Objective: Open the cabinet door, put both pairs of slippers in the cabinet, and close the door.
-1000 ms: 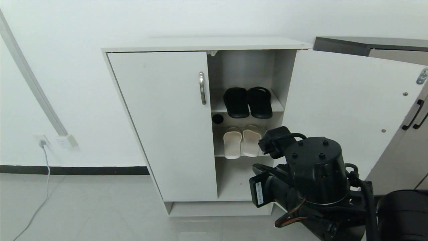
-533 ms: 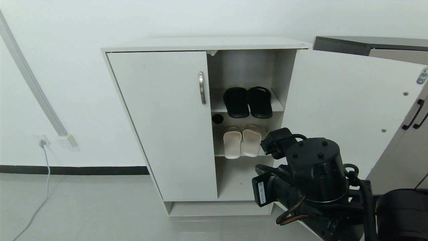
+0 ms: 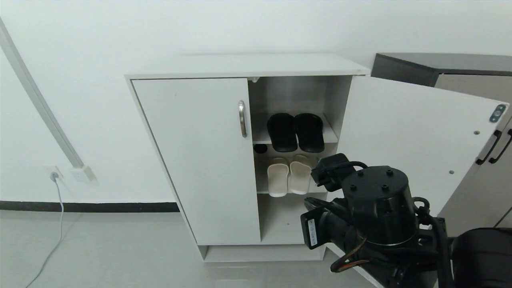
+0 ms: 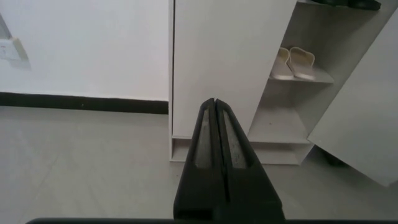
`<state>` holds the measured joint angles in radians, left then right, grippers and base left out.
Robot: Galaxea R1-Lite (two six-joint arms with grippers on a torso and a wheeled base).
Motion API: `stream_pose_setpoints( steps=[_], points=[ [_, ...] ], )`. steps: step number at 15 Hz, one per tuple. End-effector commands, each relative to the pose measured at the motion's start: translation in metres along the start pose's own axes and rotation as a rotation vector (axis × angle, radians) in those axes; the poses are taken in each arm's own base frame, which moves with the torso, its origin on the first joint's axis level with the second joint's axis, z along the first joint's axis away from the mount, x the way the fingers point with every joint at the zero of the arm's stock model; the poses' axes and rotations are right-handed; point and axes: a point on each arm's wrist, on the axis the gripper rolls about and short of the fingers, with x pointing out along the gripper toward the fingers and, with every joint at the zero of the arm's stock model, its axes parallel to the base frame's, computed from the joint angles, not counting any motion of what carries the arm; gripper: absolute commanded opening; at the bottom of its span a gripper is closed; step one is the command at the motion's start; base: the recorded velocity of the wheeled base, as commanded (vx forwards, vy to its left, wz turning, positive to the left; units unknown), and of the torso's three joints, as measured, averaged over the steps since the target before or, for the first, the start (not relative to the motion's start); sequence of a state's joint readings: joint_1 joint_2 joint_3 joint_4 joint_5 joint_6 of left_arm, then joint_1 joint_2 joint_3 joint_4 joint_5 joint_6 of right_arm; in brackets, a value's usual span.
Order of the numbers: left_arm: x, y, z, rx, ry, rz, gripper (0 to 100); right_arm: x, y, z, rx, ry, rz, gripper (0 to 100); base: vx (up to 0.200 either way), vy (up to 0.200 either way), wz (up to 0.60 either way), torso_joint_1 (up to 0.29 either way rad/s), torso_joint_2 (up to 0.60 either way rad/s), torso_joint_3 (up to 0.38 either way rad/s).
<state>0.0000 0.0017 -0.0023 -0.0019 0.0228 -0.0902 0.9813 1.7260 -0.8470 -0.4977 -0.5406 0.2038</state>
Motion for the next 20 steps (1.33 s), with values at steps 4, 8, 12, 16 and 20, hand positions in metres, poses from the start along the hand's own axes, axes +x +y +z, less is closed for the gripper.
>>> stream_pose_setpoints(
  steps=[4, 8, 12, 16, 20],
  points=[
    [0.0000, 0.0000, -0.0003, -0.002, 0.001, 0.000, 0, 0.0019, -0.0038, -0.0003, 0.001, 0.003, -0.014, 0, 0.000, 0.000, 0.00, 0.088, -0.48, -0.356],
    [0.0000, 0.0000, -0.0003, -0.002, 0.001, 0.000, 0, 0.0043, -0.0045, -0.0024, -0.001, 0.011, -0.020, 0, 0.000, 0.000, 0.00, 0.135, -0.46, -0.331],
    [0.0000, 0.0000, -0.0003, -0.003, 0.001, 0.000, 0, 0.0043, -0.0046, -0.0028, -0.001, 0.012, -0.020, 0, 0.000, 0.000, 0.00, 0.166, -0.48, -0.325],
    [0.0000, 0.0000, -0.0003, -0.003, 0.001, 0.000, 0, 0.0045, -0.0047, -0.0045, -0.005, 0.017, -0.021, 0, 0.000, 0.000, 0.00, 0.193, -0.50, -0.312],
    [0.0000, 0.0000, -0.0003, -0.003, 0.001, 0.000, 0, 0.0052, -0.0060, -0.0042, -0.003, 0.017, -0.026, 0, 0.000, 0.000, 0.00, 0.214, -0.53, -0.318]
  ],
)
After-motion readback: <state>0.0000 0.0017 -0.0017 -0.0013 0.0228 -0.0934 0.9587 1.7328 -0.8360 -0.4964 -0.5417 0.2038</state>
